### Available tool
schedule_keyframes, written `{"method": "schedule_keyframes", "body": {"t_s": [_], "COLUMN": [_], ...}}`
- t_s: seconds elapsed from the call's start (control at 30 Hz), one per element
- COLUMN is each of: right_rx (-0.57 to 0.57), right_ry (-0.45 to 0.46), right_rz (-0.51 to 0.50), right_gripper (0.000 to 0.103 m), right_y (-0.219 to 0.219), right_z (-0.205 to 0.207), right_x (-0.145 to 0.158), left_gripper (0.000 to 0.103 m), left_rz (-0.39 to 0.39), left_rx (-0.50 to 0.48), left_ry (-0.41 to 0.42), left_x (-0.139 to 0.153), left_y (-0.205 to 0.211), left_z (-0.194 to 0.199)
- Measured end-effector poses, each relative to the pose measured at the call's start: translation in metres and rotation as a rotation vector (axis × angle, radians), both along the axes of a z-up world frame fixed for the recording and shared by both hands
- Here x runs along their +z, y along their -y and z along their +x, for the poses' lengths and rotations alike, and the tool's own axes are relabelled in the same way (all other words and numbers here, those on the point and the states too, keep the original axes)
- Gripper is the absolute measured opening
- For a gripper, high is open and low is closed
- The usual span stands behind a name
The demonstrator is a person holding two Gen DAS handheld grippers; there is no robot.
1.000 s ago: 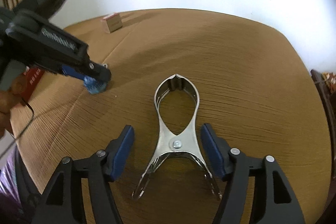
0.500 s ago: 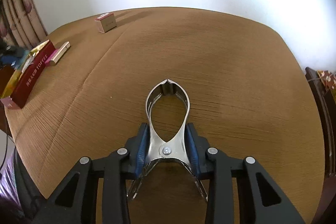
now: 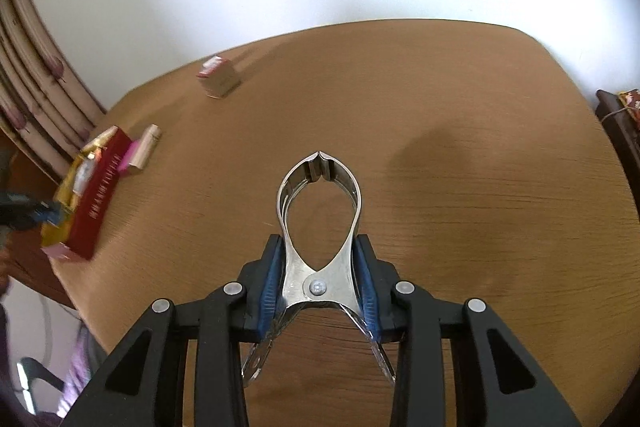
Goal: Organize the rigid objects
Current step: 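Carry the keychain over the tin with the left gripper while the right carries the clip, then release the keychain in the tin while the right gripper drops the clip into it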
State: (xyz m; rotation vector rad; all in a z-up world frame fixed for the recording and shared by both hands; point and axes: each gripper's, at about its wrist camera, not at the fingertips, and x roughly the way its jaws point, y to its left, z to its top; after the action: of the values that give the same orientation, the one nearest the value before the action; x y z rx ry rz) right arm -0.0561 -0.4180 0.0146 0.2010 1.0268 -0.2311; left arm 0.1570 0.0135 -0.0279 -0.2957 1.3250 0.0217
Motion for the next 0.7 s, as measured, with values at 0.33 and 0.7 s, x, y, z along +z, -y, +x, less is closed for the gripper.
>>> {"method": "schedule_keyframes", "body": {"t_s": [0.33, 0.7], "right_rx": [0.191, 0.389], "right_ry": [0.077, -0.052], "right_rz": [0.231, 0.395], "right_gripper": [0.033, 0.033], "right_y": [-0.102, -0.254], "right_z": [0.068, 0.175], "right_x": [0.032, -0.029], "left_gripper": [0.039, 0.04], "left_rz": [0.062, 0.061], "left_rx": [-0.009, 0.057], "left_ry": [0.02, 0.212], "left_x": [-0.013, 0.014], "left_y": [-0.008, -0.044], "left_z": [-0.008, -0.032]}}
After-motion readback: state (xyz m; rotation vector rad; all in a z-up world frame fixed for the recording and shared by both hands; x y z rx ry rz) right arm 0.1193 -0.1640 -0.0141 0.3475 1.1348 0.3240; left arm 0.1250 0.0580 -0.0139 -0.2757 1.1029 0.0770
